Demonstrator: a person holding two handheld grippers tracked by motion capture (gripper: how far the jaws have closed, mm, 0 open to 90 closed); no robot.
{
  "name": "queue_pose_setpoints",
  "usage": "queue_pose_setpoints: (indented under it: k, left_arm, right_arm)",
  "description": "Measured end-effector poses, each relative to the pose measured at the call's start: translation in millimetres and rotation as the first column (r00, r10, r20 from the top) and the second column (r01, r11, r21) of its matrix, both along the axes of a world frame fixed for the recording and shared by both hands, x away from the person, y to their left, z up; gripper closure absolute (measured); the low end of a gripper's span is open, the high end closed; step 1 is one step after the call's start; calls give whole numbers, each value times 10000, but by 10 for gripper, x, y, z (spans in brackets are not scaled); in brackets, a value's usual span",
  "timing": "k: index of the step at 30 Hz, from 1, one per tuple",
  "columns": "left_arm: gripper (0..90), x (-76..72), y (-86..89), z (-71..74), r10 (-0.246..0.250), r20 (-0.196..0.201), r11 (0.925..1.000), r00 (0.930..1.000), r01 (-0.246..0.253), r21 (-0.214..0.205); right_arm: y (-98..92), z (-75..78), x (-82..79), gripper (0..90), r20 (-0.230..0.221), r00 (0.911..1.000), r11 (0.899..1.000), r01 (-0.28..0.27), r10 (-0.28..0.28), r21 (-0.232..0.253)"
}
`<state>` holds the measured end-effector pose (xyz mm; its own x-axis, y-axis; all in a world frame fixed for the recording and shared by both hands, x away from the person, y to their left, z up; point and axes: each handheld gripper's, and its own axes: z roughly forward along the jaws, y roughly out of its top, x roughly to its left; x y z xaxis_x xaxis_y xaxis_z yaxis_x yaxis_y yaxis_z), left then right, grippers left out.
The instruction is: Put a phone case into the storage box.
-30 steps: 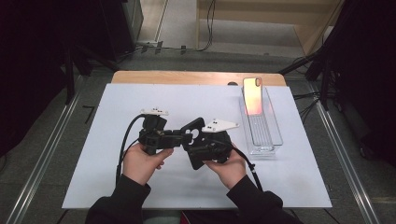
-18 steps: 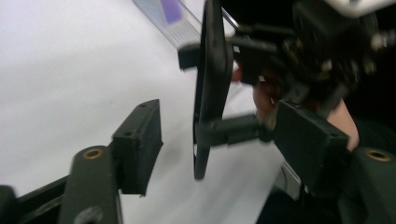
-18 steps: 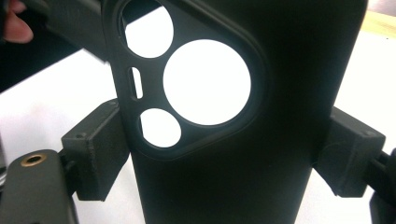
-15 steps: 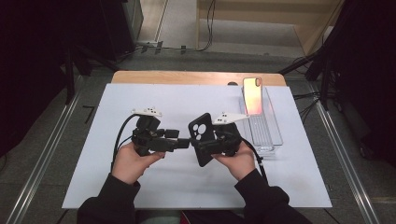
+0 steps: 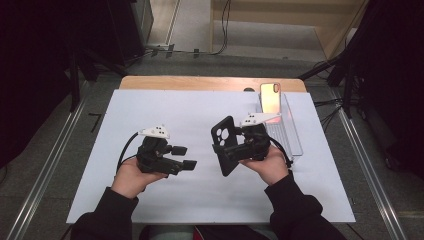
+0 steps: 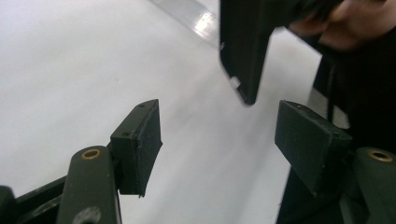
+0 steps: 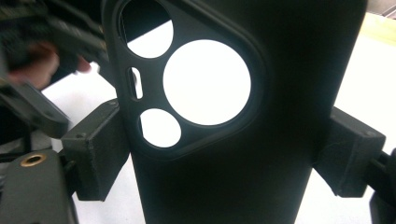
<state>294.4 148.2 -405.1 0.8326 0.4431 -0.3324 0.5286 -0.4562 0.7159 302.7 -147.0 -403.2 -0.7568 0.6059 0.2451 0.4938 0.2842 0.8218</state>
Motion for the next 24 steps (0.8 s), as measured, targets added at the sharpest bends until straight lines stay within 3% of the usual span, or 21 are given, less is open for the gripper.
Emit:
queue_pose_setpoints:
  k: [6,9,13,17,24]
  left_arm:
    - [314,-50,65,-215,-73,104,9983,9999,67,579]
    - [311,-70,96,-270,-93,63,9983,9999,89,569]
    - [284,-105,145,-315,-44,301,9988,9995,30,484]
    - [284,-134,194,-355,-62,431,9975,9991,31,708]
    - [283,-176,314,-421,385,288,9951,9988,-410,897]
  right_arm:
    - [-168,107,32,127,-71,10000,9997,28,-26,261]
    - [-243,155,43,127,-53,9999,9994,141,-139,325]
    - [-342,218,52,127,17,9995,9988,307,-308,378]
    - [-446,279,62,127,61,9984,9973,560,-563,484]
    - [-655,378,102,127,247,9925,9907,1177,-1196,677]
